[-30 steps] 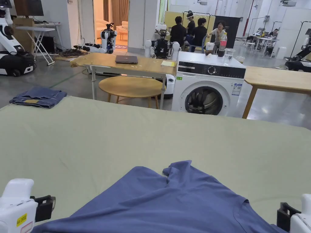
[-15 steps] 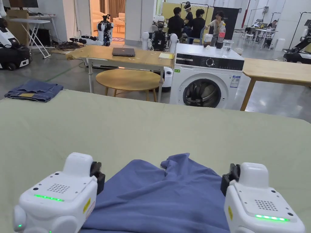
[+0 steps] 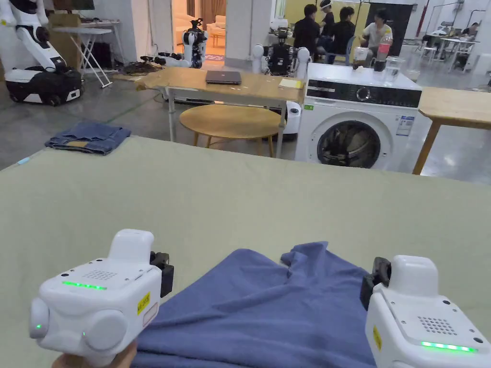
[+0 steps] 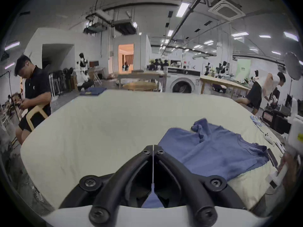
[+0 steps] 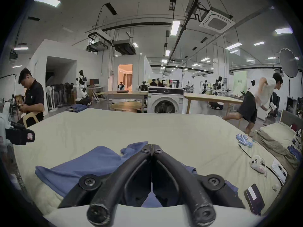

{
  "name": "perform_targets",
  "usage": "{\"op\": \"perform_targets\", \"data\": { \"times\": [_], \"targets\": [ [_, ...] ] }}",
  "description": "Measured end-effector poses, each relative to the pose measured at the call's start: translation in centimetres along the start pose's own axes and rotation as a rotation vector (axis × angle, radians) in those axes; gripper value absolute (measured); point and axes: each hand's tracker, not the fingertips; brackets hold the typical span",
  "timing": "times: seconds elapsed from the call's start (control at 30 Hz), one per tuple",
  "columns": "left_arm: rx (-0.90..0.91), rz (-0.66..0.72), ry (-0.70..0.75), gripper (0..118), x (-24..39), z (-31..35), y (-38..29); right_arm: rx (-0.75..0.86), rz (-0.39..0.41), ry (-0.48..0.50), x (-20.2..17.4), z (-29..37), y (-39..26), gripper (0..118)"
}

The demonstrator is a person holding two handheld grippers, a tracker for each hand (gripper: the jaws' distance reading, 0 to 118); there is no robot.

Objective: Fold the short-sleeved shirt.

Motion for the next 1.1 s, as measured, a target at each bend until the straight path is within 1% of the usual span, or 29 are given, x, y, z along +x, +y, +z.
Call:
{"op": "perform_targets", "data": {
  "times": [0.17, 0.23, 0.33, 0.4, 0.43, 0.47, 0.5, 0.53, 0.63, 0.7, 0.83, 0.93, 0.97, 1.03, 1.1],
  "targets": [
    [-0.115, 0.095, 0.044, 0, -6.3, 0.1, -1.2, -0.04, 0.013, 0.033, -0.7, -1.0, -0.6, 0],
    [-0.212, 0.14, 0.027, 0, -8.4, -0.4, -1.6, -0.058, 0.011, 0.045, -1.1, -1.3, -1.0, 0],
    [-0.3, 0.225, -0.01, 0, -10.6, -1.4, -2.6, -0.082, 0.016, 0.061, -1.5, -1.8, -1.3, 0],
    [-0.361, 0.265, -0.009, 0, -11.5, -2.4, -3.3, -0.092, 0.021, 0.066, -1.8, -1.9, -1.6, 0],
    [-0.387, 0.279, -0.01, 9, -11.8, -2.9, -3.7, -0.096, 0.023, 0.067, -1.9, -2.0, -1.8, 0],
    [-0.402, 0.293, -0.004, 25, -12.0, -3.3, -4.0, -0.103, 0.023, 0.068, -1.9, -2.1, -1.9, 0],
    [-0.424, 0.314, 0.009, 37, -12.2, -3.8, -4.3, -0.109, 0.022, 0.071, -1.9, -2.1, -2.0, 0],
    [-0.438, 0.327, 0.023, 43, -12.4, -4.1, -4.6, -0.115, 0.022, 0.072, -1.8, -2.3, -2.1, 0],
    [-0.459, 0.361, 0.095, 56, -12.9, -5.1, -5.5, -0.127, 0.024, 0.068, -1.7, -2.3, -2.4, 0],
    [-0.497, 0.37, 0.14, 56, -13.3, -6.2, -6.1, -0.134, 0.023, 0.065, -1.5, -2.4, -2.6, 0],
    [-0.613, 0.338, 0.128, 56, -13.6, -8.5, -8.0, -0.149, 0.024, 0.055, -0.9, -2.6, -2.9, 0],
    [-0.582, 0.323, 0.142, 55, -12.9, -8.3, -7.6, -0.157, 0.019, 0.047, -0.7, -2.7, -3.1, 0],
    [-0.578, 0.32, 0.16, 53, -12.6, -8.5, -7.5, -0.159, 0.018, 0.043, -0.6, -2.7, -3.1, 0],
    [-0.595, 0.248, 0.202, 48, -11.6, -8.6, -7.5, -0.167, 0.015, 0.044, -0.6, -2.9, -3.3, 0],
    [-0.59, 0.197, 0.209, 34, -10.7, -8.8, -7.4, -0.175, 0.013, 0.045, -0.6, -3.1, -3.4, 0]
  ]
}}
